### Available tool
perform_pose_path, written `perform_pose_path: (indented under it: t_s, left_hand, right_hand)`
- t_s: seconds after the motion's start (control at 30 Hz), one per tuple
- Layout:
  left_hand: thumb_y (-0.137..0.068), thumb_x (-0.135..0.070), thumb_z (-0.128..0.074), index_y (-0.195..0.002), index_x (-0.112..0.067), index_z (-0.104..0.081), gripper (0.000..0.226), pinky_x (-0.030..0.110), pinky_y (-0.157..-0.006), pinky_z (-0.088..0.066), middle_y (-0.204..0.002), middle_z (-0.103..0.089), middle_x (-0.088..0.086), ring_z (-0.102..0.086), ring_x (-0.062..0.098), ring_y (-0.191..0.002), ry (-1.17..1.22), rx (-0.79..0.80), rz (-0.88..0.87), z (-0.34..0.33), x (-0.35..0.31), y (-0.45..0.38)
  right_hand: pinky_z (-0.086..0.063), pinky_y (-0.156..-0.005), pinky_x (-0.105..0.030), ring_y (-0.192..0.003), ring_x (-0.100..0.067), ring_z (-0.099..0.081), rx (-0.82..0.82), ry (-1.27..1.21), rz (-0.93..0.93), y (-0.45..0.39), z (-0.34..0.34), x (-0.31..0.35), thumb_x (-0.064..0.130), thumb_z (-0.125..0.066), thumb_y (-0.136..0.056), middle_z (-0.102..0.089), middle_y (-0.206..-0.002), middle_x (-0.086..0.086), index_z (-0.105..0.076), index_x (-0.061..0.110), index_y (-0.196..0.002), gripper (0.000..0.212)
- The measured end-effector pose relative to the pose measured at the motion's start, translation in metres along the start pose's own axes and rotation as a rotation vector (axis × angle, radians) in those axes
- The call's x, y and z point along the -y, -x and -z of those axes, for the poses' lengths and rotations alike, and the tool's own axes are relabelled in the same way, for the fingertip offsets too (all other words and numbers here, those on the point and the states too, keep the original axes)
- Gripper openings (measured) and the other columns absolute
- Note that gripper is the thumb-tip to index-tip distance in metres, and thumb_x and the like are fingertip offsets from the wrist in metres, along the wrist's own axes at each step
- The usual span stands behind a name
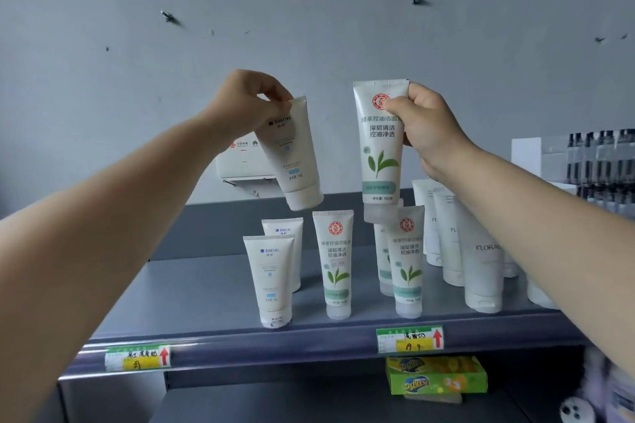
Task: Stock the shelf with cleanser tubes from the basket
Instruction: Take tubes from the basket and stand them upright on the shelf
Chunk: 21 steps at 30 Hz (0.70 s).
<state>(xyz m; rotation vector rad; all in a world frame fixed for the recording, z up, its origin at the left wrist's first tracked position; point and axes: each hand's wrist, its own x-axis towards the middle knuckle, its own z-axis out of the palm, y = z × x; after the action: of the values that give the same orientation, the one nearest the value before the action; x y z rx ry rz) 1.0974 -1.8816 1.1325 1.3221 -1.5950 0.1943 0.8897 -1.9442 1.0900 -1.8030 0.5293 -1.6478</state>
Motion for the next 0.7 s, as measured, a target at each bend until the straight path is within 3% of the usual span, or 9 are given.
perform_pose_path:
  t_s: [0.2,0.43,0.53,0.6,0.7]
  left_hand:
    - [-0.085,-0.008,-0.061,-0.085,-0.017,-0.064,0.009,0.001,-0.048,-0.035,-0.073,-0.055,-0.014,-0.047,0.001,-0.062,-0.047,-0.057,-0.013,-0.007,0.019,-0.026]
    - [-0.085,-0.007,-0.060,-0.091,-0.015,-0.066,0.012,0.007,-0.055,-0.038,-0.074,-0.054,-0.013,-0.048,0.003,-0.066,-0.153,-0.087,0.014,-0.020,0.041,-0.057]
    - [-0.085,-0.006,-0.060,-0.095,-0.010,-0.069,0.014,0.019,-0.063,-0.041,-0.082,-0.058,-0.002,-0.051,0.015,-0.077,-0.220,-0.063,0.028,-0.027,0.058,-0.066]
    - [-0.084,-0.007,-0.061,-0.096,-0.009,-0.070,0.015,0.021,-0.067,-0.040,-0.089,-0.059,0.001,-0.051,0.016,-0.082,-0.287,-0.034,0.020,-0.033,0.070,-0.070]
    - [-0.084,-0.008,-0.062,-0.097,-0.009,-0.071,0.016,0.015,-0.057,-0.042,-0.088,-0.060,0.002,-0.052,0.014,-0.071,-0.356,0.031,0.004,-0.039,0.088,-0.076]
  right_hand:
    - [-0.039,-0.060,-0.025,-0.063,-0.014,-0.049,-0.002,-0.004,0.012,-0.036,-0.004,-0.016,0.011,-0.052,-0.089,-0.054,-0.069,0.001,-0.051,0.019,-0.072,0.019]
    - [-0.049,-0.051,-0.019,-0.056,-0.003,-0.058,0.093,0.054,0.000,-0.077,-0.010,-0.036,0.013,-0.054,-0.089,-0.059,-0.073,0.005,-0.055,0.021,-0.078,0.013]
    - [-0.053,-0.052,-0.020,-0.063,-0.008,-0.059,0.177,0.125,-0.038,-0.085,-0.017,-0.050,0.011,-0.056,-0.088,-0.060,-0.076,0.004,-0.059,0.018,-0.082,0.009]
    - [-0.055,-0.051,-0.021,-0.063,-0.010,-0.061,0.214,0.169,-0.068,-0.089,-0.023,-0.060,0.009,-0.058,-0.087,-0.062,-0.076,0.003,-0.059,0.017,-0.079,0.012]
    - [-0.058,-0.055,-0.025,-0.062,-0.013,-0.063,0.283,0.257,-0.111,-0.094,-0.030,-0.073,0.005,-0.060,-0.085,-0.064,-0.075,0.000,-0.061,0.012,-0.082,0.007]
